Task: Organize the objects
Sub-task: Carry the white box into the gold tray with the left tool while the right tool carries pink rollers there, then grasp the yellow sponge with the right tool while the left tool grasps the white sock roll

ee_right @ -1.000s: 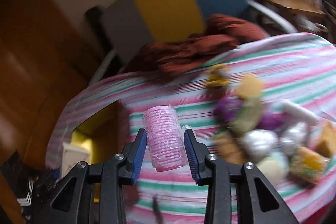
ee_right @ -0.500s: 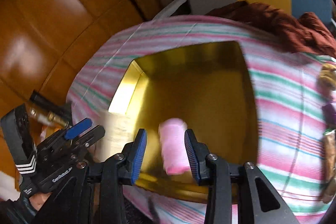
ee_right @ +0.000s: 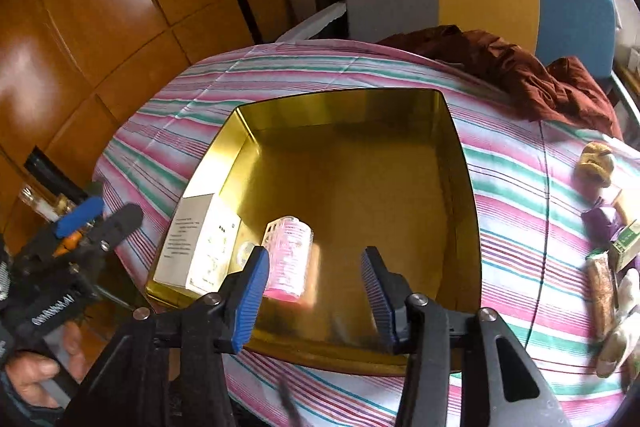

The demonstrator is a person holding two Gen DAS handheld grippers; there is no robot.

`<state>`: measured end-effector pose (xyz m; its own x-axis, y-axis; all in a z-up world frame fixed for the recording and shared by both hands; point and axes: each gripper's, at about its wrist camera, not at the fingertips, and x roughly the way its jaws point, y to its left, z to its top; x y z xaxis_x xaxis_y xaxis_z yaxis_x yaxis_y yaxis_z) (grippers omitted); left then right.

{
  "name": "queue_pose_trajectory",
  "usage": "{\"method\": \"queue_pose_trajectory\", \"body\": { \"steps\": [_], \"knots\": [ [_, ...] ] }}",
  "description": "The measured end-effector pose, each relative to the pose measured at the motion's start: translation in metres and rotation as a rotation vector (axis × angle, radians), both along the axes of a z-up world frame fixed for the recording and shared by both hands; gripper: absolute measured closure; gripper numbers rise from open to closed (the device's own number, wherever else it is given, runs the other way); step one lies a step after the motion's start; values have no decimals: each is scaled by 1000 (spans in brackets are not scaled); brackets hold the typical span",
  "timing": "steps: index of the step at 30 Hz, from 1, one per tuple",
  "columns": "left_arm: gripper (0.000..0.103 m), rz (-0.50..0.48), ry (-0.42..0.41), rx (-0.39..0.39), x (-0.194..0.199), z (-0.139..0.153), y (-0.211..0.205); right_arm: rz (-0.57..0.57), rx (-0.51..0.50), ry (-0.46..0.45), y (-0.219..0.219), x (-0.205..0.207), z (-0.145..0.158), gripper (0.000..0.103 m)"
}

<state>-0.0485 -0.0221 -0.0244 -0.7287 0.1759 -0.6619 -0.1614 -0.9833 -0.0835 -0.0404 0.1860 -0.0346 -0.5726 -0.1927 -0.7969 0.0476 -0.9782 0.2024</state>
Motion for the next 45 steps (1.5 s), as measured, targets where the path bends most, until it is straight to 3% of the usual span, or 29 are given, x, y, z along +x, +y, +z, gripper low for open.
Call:
{"method": "queue_pose_trajectory", "body": {
  "steps": [11, 23, 37, 45],
  "knots": [
    [11, -8, 44, -14, 13, 15, 8, -32, 127, 80, -9, 10, 4, 42],
    [10, -30, 76, -45, 26, 18, 22, -123, 141, 126, 7, 17, 10, 28],
    [9, -70, 113, -76, 37, 25, 37, -192, 139, 126, 30, 26, 8, 28],
    [9, -110, 114, -83, 38, 25, 49, -287, 130, 111, 72, 39, 7, 28]
  ]
}}
